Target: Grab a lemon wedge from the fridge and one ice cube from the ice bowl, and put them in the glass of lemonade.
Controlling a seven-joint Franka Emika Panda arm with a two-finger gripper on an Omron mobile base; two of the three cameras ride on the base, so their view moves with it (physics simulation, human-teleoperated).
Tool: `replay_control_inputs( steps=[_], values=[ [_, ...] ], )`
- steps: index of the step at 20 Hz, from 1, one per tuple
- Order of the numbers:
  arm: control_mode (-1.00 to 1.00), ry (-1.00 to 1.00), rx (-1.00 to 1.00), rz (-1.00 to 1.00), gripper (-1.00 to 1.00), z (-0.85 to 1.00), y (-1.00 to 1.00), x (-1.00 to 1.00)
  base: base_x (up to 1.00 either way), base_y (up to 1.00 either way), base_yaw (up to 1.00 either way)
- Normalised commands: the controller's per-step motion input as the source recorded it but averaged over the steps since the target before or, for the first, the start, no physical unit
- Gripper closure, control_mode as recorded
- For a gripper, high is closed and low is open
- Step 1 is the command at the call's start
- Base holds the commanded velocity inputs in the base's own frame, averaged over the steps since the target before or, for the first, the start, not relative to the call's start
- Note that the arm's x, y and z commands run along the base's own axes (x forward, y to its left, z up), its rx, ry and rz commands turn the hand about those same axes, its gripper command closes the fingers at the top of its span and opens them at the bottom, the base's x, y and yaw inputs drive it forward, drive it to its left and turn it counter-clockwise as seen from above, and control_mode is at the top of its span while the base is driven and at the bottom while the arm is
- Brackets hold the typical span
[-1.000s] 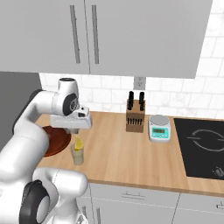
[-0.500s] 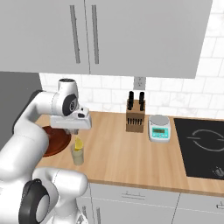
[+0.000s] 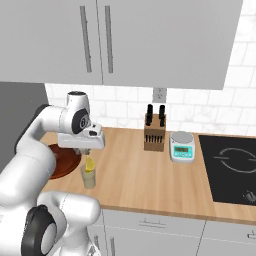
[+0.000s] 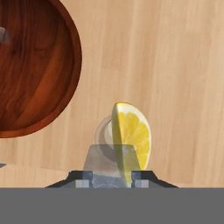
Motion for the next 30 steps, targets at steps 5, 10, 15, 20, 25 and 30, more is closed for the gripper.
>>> replay_control_inputs(
  steps=[5, 10, 15, 20, 25, 30],
  values=[
    [-1.0, 0.0, 0.0, 0.0, 1.0, 0.0, 0.0, 0.2, 0.0, 0.0, 0.0],
    [-1.0, 0.0, 0.0, -0.02, 1.0, 0.0, 0.0, 0.0, 0.0, 0.0, 0.0],
    [-1.0, 0.0, 0.0, 0.0, 1.0, 0.0, 0.0, -0.06, 0.0, 0.0, 0.0],
    [-1.0, 0.0, 0.0, 0.0, -1.0, 0.0, 0.0, 0.0, 0.0, 0.0, 0.0],
    [-1.0, 0.0, 0.0, 0.0, -1.0, 0.0, 0.0, 0.0, 0.0, 0.0, 0.0],
    [-1.0, 0.0, 0.0, 0.0, -1.0, 0.0, 0.0, 0.0, 0.0, 0.0, 0.0]
  ],
)
